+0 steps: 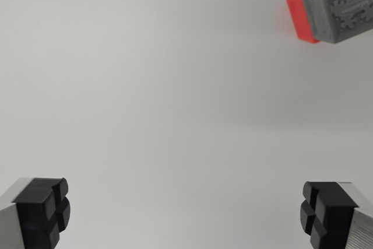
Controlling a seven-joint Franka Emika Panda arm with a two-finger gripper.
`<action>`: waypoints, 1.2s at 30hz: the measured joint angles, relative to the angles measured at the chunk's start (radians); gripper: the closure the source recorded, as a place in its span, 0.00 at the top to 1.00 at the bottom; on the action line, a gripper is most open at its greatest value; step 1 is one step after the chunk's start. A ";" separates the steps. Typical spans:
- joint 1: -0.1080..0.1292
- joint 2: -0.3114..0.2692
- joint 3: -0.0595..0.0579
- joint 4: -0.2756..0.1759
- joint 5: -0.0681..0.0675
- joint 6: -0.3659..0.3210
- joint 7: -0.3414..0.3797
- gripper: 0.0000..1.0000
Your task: Destack cube
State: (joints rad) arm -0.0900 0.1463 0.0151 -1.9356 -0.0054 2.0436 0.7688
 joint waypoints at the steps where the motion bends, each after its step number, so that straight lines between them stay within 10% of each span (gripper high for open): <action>1: -0.002 0.003 -0.001 0.001 0.000 0.003 -0.007 1.00; 36: -0.104 0.192 -0.022 0.076 0.000 0.134 -0.354 1.00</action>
State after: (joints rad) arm -0.1939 0.3386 -0.0071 -1.8593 -0.0055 2.1774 0.4151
